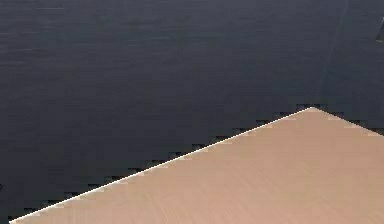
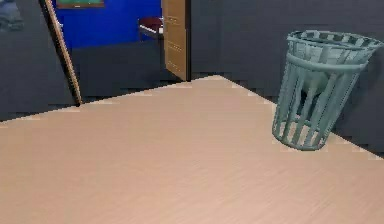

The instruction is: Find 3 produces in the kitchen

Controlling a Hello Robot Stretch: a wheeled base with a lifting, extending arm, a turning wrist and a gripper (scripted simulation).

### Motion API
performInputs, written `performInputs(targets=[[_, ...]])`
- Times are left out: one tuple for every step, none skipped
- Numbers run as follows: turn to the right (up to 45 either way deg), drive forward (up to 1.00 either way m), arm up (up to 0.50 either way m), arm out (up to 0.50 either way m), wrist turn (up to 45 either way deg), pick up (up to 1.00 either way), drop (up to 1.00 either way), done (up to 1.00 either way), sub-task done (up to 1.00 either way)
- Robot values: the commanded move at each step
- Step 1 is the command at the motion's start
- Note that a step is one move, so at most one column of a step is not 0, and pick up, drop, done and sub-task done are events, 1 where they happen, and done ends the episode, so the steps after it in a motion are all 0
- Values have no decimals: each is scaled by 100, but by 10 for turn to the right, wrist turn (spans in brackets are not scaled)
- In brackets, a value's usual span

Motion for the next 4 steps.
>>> performInputs(targets=[[450, 0, 0, 0, 0, 0, 0, 0, 0], [270, 0, 0, 0, 0, 0, 0, 0, 0], [0, 100, 0, 0, 0, 0, 0, 0, 0], [30, 0, 0, 0, 0, 0, 0, 0, 0]])
